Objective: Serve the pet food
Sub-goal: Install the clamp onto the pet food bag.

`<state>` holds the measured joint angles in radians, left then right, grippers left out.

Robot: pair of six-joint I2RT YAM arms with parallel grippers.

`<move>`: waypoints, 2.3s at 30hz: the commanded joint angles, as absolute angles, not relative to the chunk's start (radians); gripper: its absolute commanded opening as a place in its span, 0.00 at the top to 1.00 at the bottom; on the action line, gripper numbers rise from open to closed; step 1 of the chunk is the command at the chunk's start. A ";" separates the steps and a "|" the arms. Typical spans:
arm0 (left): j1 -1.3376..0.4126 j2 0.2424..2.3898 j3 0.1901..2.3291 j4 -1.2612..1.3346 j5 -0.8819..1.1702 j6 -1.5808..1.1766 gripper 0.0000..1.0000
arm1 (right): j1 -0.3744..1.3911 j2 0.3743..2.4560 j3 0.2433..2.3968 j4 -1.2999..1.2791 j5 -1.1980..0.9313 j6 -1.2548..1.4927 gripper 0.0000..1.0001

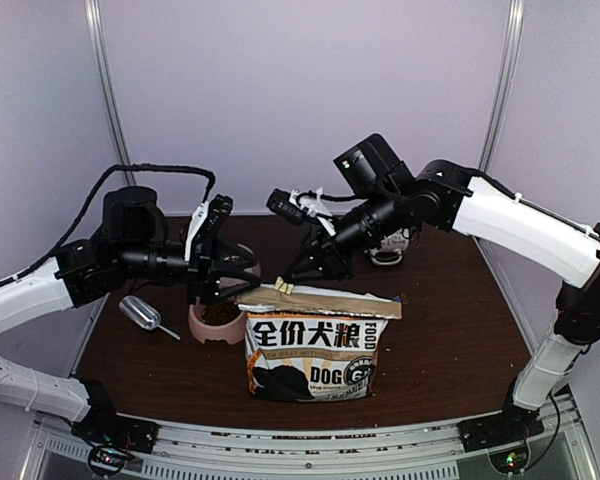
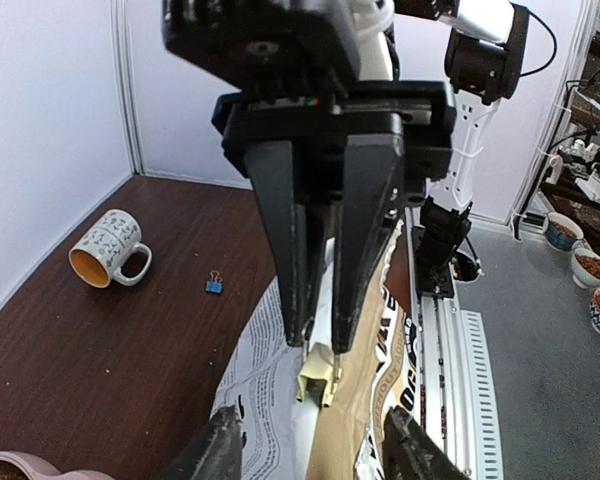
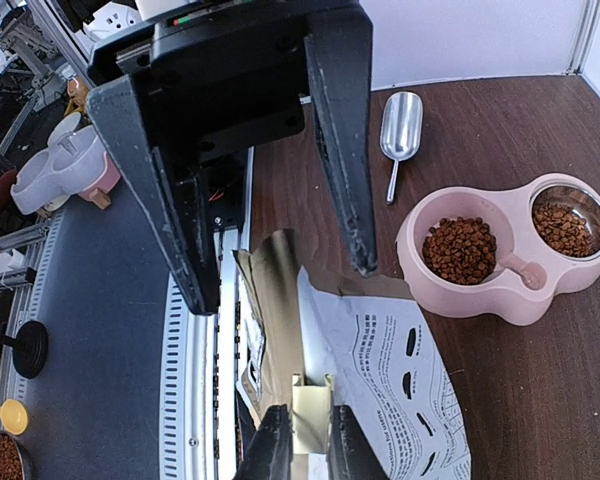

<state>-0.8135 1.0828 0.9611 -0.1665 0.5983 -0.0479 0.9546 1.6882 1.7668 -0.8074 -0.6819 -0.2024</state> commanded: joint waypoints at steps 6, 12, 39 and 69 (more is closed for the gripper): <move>-0.770 1.057 0.902 -0.169 0.584 -0.077 0.45 | 0.951 1.710 1.809 -0.832 -0.689 -0.200 1.00; -0.744 1.051 0.852 -0.137 0.624 -0.113 0.57 | 0.951 1.707 1.810 -0.829 -0.684 -0.197 1.00; -0.744 1.064 0.854 -0.106 0.714 -0.099 1.00 | 0.981 1.853 1.979 -0.858 -0.753 -0.208 1.00; -0.744 1.087 0.967 -0.245 0.715 -0.016 1.00 | 1.006 1.930 2.143 -1.317 -0.441 -0.442 1.00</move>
